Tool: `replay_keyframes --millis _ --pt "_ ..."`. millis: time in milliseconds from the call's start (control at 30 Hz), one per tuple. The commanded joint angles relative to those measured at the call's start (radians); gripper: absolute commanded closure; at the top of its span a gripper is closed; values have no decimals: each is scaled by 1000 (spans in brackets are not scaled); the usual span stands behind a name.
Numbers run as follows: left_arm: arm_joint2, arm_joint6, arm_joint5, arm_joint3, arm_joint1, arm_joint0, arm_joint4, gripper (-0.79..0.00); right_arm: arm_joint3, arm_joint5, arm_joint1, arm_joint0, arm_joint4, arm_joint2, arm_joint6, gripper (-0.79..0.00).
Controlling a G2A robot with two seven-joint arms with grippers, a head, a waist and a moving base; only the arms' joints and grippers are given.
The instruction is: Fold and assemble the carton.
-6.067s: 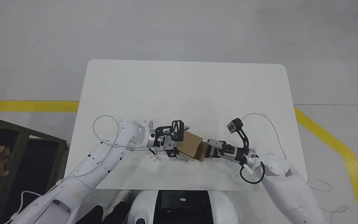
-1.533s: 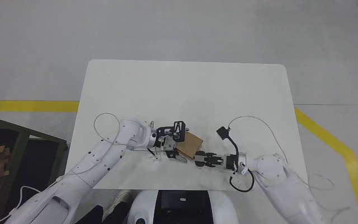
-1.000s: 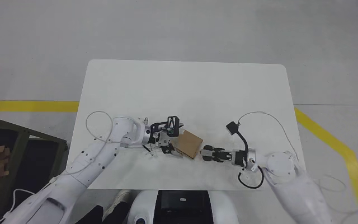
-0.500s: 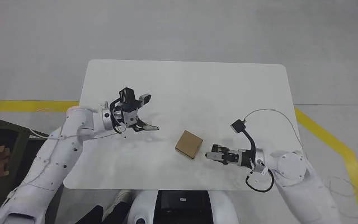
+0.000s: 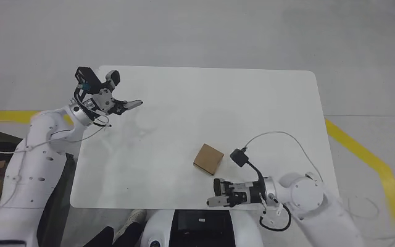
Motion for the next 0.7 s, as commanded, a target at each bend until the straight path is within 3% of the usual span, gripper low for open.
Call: replay_keyframes --millis 0,367,667 --pt "-15 -6 11 -4 2 0 4 -785 10 -1 -5 17 -17 -37 -2 -785" --pt "-32 -1 16 -10 4 4 -3 -785 133 27 -38 135 -85 -183 -65 -785" --pt "-32 -1 16 -10 4 4 -3 -785 188 94 -38 169 -130 -159 -113 -785"
